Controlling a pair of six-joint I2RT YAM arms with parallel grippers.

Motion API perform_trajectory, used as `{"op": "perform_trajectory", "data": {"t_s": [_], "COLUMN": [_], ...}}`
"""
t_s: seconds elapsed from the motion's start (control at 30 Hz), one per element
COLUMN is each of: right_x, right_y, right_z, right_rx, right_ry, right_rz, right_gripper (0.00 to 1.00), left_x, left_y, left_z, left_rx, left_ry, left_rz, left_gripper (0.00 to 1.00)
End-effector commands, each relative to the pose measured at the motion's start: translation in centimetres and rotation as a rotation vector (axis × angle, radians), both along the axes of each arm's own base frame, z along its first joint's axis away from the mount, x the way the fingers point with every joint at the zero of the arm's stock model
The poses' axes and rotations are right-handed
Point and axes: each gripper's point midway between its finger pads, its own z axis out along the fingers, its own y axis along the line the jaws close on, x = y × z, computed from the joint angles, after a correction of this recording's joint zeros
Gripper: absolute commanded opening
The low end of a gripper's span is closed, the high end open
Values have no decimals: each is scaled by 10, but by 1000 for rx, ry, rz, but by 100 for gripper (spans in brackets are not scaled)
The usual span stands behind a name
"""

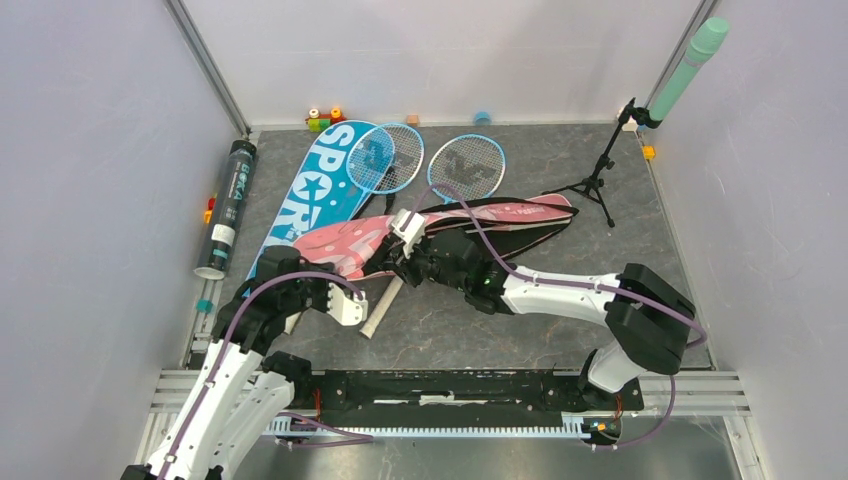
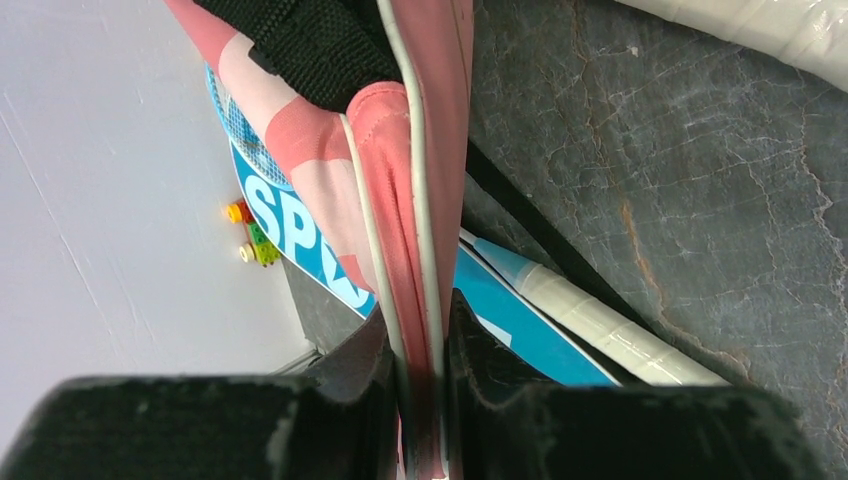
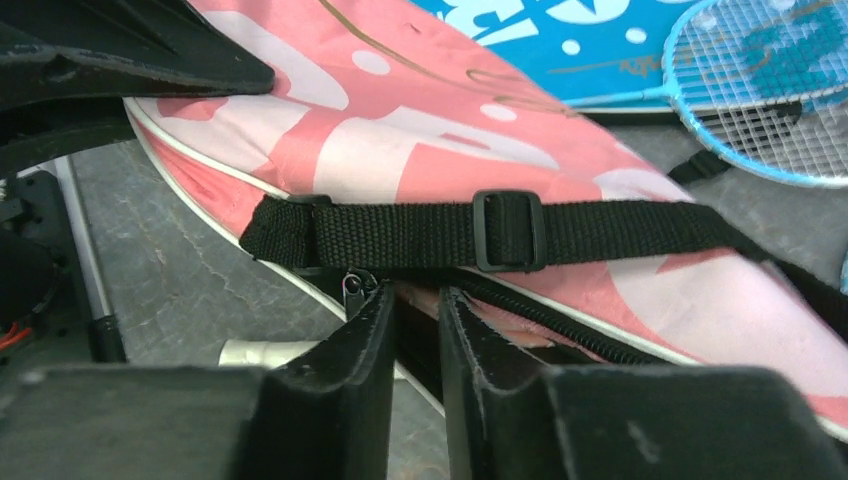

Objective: Pack up the badminton gear
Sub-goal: Zip the racket bag at the center of the board.

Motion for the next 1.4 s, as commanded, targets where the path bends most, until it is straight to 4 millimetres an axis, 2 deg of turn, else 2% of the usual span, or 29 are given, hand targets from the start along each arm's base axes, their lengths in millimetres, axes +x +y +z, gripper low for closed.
{"op": "perform_trajectory", "data": {"t_s": [0.0, 0.03, 0.13, 0.37, 0.63, 0.8, 0.9, 1.1, 1.2, 1.27, 1.3, 1.37], "right_x": [-3, -5, -11, -11, -22, -23, -24, -10, -11, -8, -1, 24], "right_y": [-6, -8, -12, -14, 7, 16, 19, 13, 13, 8, 2, -23], "right_z": [24, 26, 27, 36, 38, 29, 28, 23, 22, 14, 7, -12], "right_rx": [77, 88, 121, 258, 340, 318, 306, 255, 221, 167, 112, -29], "right_ry": [-45, -47, -32, 53, 128, 147, 135, 106, 92, 77, 64, 22], "right_rz": [5, 7, 18, -18, 74, 93, 90, 0, 18, -5, -43, -211], "right_gripper": [36, 40, 45, 49, 50, 49, 45, 0, 0, 0, 0, 0], "left_x": [5, 5, 5, 4, 4, 4, 5, 7, 7, 8, 9, 10], "left_y": [-16, -16, -16, -17, -16, -16, -17, -19, -18, -16, -15, -13], "left_z": [36, 36, 38, 37, 37, 37, 39, 42, 43, 43, 44, 45], "left_rx": [-50, -52, -55, -56, -52, -50, -49, -52, -51, -44, -40, -32], "left_ry": [-100, -101, -107, -106, -111, -109, -110, -107, -110, -113, -116, -123], "left_rz": [-77, -76, -76, -78, -77, -78, -86, -86, -83, -76, -70, -57], "left_gripper": [2, 2, 2, 2, 2, 2, 2, 2, 2, 2, 2, 2]}}
